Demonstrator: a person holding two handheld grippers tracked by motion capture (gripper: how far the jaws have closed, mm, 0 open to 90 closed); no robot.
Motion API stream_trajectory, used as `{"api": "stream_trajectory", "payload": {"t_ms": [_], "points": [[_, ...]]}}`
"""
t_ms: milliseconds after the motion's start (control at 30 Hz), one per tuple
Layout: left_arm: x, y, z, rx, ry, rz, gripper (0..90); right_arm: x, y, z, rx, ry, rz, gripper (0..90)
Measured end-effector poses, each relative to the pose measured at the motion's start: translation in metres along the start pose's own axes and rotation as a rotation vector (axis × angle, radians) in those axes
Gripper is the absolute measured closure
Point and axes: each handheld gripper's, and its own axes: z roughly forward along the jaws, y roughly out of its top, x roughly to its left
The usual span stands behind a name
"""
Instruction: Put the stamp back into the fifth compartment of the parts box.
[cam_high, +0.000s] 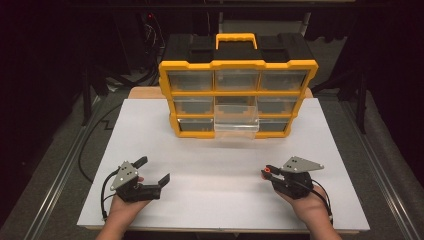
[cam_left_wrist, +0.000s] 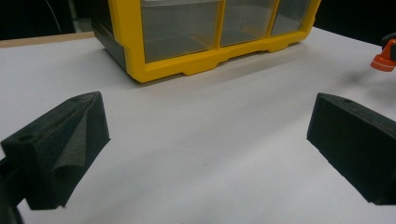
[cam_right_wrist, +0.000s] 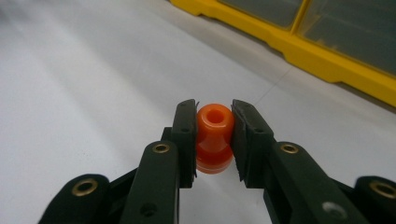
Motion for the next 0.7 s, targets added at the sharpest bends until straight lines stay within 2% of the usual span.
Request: {"api": "stream_trajectory", "payload": {"t_ms": [233,500,700], "points": [[0.000,0.000,0.000,-0.006,-0.013,0.002,0.3,-0.004,0.008,0.005,0.103,0.029,-0.009,73.5],[0.000,0.000,0.001,0.007,-0.024,0.005,0.3,-0.010,0.019,0.004,0.178,0.050,-0.018,73.5],[-0.001,0.000,0.001,0.013,-0.029,0.014,0.3,-0.013,0.030,0.004,0.245,0.069,-0.050,73.5]]}}
